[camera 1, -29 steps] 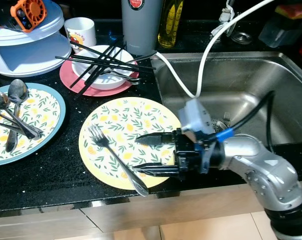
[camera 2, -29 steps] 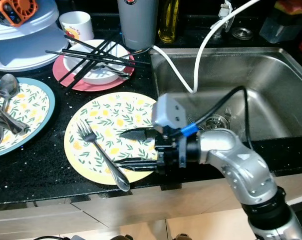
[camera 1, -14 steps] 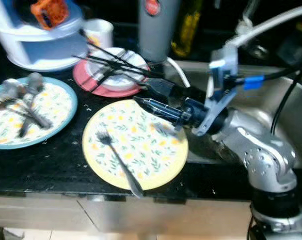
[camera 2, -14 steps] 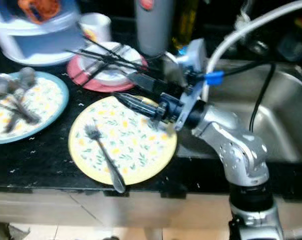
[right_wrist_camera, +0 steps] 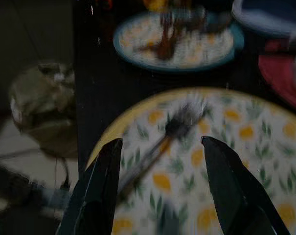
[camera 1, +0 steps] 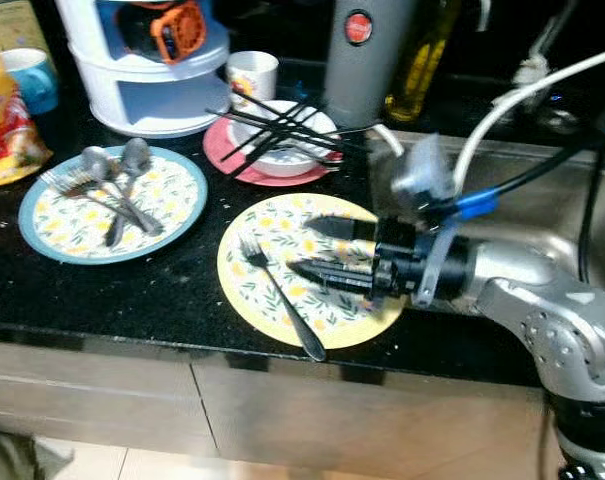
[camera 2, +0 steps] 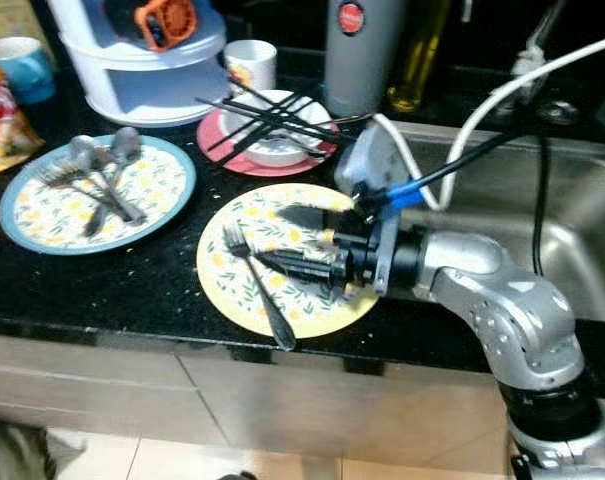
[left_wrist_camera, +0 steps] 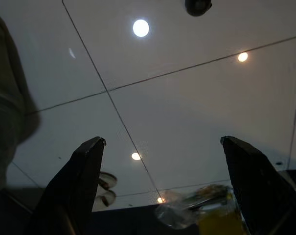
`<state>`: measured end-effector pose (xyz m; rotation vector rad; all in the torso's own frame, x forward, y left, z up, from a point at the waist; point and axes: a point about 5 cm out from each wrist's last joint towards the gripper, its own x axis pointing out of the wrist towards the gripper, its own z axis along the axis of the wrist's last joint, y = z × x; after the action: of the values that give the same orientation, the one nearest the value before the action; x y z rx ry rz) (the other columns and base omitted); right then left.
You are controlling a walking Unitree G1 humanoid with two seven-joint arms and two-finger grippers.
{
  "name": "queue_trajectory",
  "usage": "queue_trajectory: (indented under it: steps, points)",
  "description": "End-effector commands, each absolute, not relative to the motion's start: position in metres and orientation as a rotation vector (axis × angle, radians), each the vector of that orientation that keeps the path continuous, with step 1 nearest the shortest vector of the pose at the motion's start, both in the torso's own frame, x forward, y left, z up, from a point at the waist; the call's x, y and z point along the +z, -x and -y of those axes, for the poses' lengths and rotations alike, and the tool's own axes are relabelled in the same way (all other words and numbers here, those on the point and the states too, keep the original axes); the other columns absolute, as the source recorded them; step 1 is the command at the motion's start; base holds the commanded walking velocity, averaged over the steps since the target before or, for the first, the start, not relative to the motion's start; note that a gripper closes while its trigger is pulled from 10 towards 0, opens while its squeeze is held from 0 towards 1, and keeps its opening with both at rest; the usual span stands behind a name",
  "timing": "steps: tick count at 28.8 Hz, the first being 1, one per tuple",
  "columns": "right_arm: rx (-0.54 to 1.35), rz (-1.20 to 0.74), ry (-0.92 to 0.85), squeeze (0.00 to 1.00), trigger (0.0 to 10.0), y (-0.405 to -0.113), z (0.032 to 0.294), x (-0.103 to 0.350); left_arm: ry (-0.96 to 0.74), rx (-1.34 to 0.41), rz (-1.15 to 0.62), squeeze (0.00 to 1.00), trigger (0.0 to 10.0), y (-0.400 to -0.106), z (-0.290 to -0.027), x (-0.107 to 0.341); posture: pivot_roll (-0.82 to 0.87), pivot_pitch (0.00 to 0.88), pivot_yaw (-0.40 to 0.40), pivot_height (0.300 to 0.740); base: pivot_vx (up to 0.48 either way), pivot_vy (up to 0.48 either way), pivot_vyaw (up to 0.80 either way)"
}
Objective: Kitchen organization
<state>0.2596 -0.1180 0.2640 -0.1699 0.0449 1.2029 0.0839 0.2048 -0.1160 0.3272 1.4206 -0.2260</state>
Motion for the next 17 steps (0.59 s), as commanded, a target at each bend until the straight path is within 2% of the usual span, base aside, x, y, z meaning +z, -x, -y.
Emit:
queue_trajectory:
  steps: [1,8,17]
  points:
    - [1.227,-0.104,0.204,0.00,10.0,-0.251,0.115,0.261,-0.320,-0.230,-1.438,0.00,10.0,-0.078,-0.204,-0.117,0.05,0.120,-0.064,0.740,0.000,0.000,0.00]
    - [1.257,-0.203,0.220,0.00,10.0,-0.242,0.103,0.251,-0.319,-0.231,-1.443,0.00,10.0,-0.077,-0.204,-0.117,0.05,0.120,-0.067,0.740,0.000,0.000,0.00]
    - [1.303,-0.210,0.187,0.00,10.0,-0.237,0.091,0.250,-0.316,-0.230,-1.442,0.00,10.0,-0.079,-0.204,-0.117,0.05,0.116,-0.069,0.740,0.000,0.000,0.00]
